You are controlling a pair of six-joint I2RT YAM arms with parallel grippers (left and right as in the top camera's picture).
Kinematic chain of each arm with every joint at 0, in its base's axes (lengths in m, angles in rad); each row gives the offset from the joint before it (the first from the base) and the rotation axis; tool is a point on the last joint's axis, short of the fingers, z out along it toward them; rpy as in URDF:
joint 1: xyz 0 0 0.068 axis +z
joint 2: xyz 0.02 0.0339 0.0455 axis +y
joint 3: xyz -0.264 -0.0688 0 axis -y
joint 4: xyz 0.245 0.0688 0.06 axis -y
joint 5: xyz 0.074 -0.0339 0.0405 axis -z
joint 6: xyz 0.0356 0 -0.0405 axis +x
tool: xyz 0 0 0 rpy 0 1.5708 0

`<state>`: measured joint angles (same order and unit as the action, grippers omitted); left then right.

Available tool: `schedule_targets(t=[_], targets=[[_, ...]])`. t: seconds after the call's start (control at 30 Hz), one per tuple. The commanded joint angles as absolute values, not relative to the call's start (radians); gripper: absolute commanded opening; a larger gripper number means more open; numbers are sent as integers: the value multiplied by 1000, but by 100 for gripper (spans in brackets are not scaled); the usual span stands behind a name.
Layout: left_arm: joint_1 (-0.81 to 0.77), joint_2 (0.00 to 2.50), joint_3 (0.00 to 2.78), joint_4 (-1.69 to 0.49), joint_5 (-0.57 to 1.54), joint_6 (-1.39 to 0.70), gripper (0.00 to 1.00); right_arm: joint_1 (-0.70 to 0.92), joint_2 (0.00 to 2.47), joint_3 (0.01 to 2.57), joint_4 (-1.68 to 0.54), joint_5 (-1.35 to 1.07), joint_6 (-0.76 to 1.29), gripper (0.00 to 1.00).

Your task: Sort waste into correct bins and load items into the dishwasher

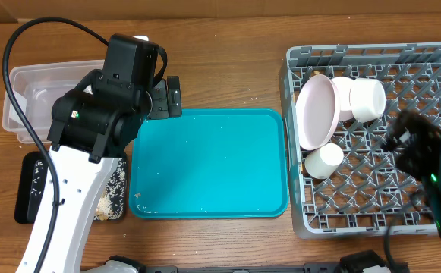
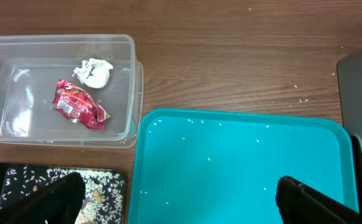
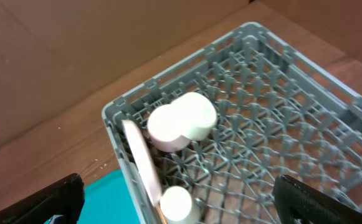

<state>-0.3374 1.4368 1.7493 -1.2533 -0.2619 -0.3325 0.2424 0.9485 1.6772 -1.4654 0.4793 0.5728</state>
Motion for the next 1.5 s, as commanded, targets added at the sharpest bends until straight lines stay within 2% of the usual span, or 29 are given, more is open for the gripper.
schedule_targets(t=[0.0, 0.07, 0.2, 0.43, 0.7, 1.0, 1.2, 1.47], targets=[[-327, 1440, 1749, -1253, -280, -314, 100, 220, 867, 1666, -1483, 493, 577, 100], [-327, 1440, 1749, -1253, -280, -314, 100, 209, 822, 1642, -1466, 495, 577, 100], [-327, 1440, 1749, -1254, -280, -314, 100, 161, 726, 1518, -1256, 519, 574, 100], [-327, 1440, 1749, -1254, -280, -314, 100, 115, 515, 1042, -815, 465, 577, 100], [-327, 1440, 1749, -1254, -280, -314, 100, 115, 303, 599, -691, 436, 577, 100], [-327, 1440, 1749, -1253, -280, -314, 100, 115, 2, 201, -435, 427, 577, 100], [-327, 1440, 1749, -1254, -280, -314, 100, 115, 7, 87, -254, 425, 577, 100], [-327, 1440, 1749, -1253, -280, -314, 100, 116, 3, 51, -155, 425, 577, 100]])
